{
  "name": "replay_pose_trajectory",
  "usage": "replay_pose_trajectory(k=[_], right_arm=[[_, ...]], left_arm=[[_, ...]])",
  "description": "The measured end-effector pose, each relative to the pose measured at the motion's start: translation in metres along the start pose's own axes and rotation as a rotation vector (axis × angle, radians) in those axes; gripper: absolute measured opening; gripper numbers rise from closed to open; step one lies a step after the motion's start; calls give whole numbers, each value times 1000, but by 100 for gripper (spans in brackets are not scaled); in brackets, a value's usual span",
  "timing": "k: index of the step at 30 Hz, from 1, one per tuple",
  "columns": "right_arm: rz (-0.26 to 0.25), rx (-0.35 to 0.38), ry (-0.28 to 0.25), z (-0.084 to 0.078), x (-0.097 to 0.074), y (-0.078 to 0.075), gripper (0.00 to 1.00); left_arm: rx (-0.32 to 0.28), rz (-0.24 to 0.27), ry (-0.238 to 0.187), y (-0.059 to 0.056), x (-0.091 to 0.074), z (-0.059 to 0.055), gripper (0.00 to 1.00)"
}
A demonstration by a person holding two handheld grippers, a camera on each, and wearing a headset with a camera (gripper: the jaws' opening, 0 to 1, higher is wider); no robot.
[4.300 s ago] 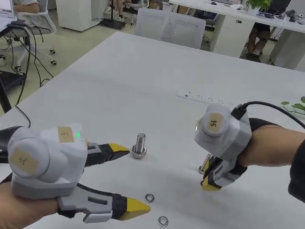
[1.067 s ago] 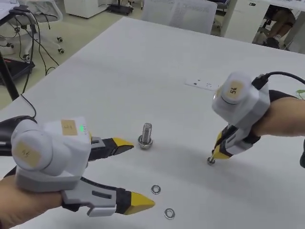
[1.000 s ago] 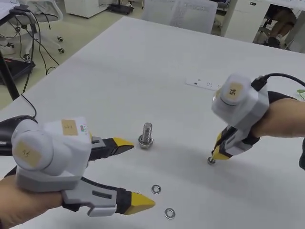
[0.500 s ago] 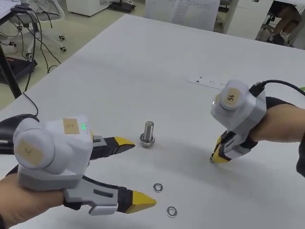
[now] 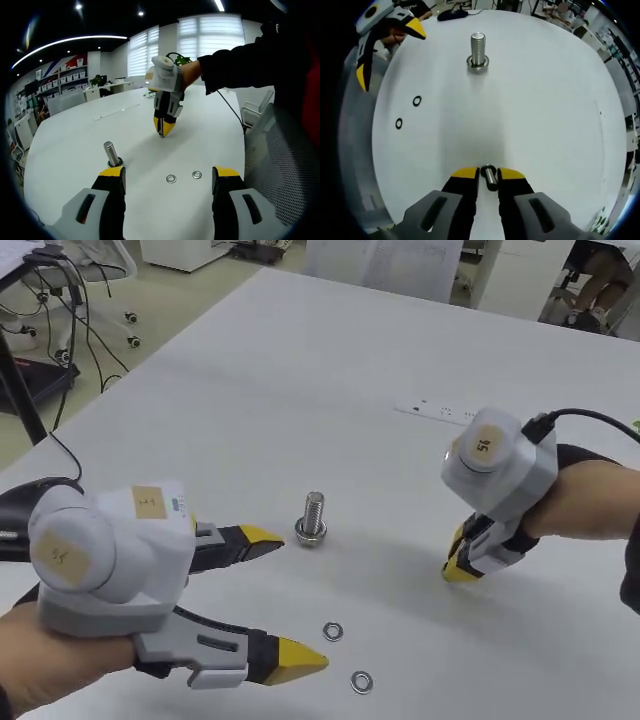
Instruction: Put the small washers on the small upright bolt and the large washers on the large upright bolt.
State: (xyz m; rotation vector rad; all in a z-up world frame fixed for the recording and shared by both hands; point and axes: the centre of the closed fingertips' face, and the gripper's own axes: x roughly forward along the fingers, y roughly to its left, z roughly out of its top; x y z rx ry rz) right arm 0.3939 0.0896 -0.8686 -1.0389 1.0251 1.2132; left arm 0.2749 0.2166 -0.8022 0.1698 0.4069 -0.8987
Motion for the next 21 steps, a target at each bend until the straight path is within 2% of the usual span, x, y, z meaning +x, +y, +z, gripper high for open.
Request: replay_pose_trajectory(k=[10,21], right_arm=[[-19,11,-6,-3,-7,-3,20],[-36,34,4,-17,-15,-1,20]], left_arm=[[1,-2,-1,-1,1,1,70],[3,-6,-3,-3,2,2,70]])
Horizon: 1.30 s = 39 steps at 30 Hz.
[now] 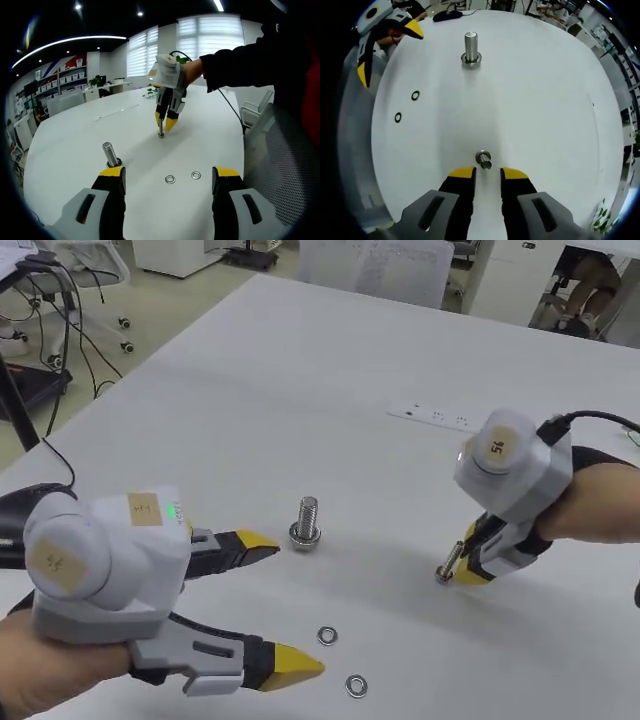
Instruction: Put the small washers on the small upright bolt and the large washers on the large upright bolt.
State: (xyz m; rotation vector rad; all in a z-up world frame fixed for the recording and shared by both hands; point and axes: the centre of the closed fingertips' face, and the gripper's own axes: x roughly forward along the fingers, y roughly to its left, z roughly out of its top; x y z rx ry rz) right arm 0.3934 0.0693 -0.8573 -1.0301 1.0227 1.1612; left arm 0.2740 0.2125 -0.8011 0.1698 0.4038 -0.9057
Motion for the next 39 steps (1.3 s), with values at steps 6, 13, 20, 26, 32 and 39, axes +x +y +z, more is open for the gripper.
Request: replay_pose_trajectory(k=[6,13,20,26,32,39], right_arm=[[0,15,12,-10,-1,2,20],[4,26,17,-17,-2,11,20],[11,25,22,-19,-3,20,20],[15,15,20,-17,-3,26,20],[23,-1,0,-6,-3,39,20],[32,-36,-11,5,-3,52,20]], left_arm=[[3,-1,-4,-1,0,2,70],[8,-5,-5,-2,-1,3,70],[11,-6,-9,-1,-1,4,70],[17,-3,-17,0,-2,6,70],[23,-5,-19,-2,-2,7,70],[32,-6,-19,-4,-3,9,69]])
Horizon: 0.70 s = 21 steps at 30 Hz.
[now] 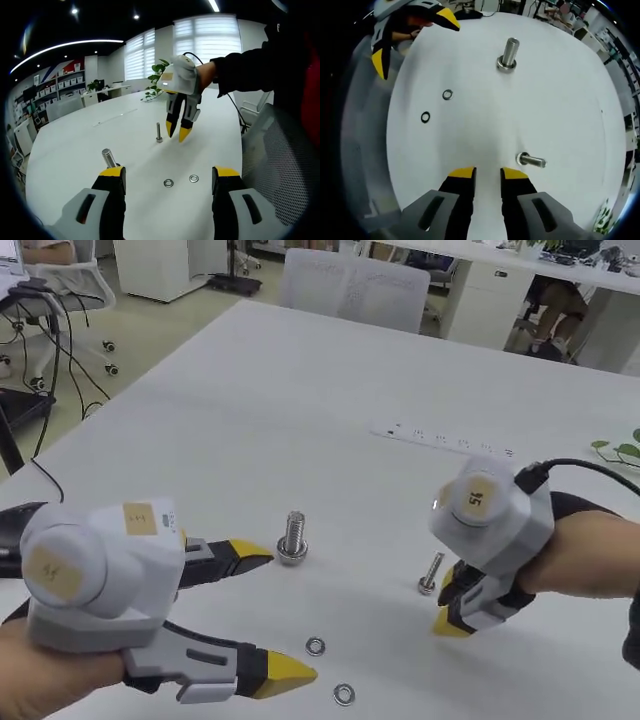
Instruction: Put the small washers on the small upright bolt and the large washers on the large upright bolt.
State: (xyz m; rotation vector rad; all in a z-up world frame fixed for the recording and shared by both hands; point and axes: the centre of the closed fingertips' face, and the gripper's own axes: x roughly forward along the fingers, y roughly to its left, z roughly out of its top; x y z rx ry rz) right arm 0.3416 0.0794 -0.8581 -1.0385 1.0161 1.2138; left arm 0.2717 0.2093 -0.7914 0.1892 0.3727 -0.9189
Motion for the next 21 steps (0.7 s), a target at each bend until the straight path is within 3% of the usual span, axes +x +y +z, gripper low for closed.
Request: replay_pose_trajectory(k=[21], right_arm=[[40,-131,-17,49,4,34,21]], left_arm=[[8,8,-3,-2,-8,2,69]])
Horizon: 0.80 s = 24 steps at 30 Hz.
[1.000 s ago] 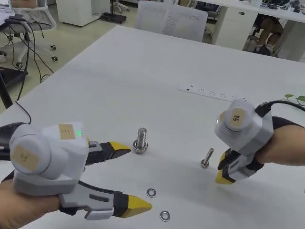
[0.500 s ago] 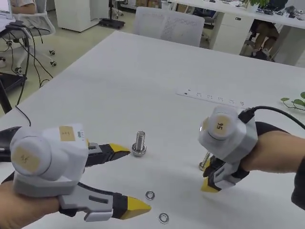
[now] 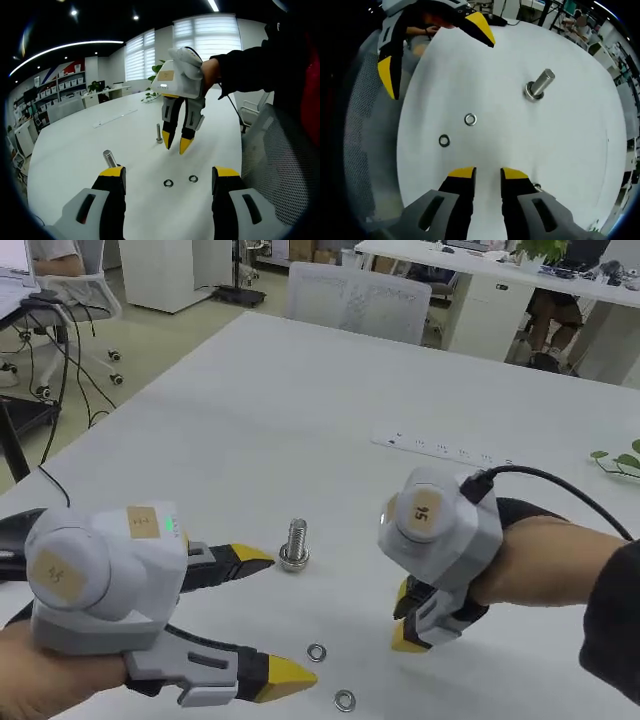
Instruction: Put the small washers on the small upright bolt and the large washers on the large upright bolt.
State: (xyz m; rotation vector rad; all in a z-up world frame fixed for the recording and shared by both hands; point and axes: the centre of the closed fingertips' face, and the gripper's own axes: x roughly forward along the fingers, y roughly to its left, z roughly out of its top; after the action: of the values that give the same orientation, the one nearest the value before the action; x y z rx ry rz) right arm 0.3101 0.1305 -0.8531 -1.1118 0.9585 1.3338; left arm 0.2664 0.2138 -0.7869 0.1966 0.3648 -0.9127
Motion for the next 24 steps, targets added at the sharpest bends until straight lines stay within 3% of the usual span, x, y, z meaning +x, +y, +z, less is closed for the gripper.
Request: replay_pose_trajectory(k=[15,24], right_arm=[[20,-88,-9,36,4,9,21],[39,-120,-4,47,11,16,21]], left_arm=[[-2,3,-4,0,-3,0,69],[-6,3,-6,-1,-4,0,69]])
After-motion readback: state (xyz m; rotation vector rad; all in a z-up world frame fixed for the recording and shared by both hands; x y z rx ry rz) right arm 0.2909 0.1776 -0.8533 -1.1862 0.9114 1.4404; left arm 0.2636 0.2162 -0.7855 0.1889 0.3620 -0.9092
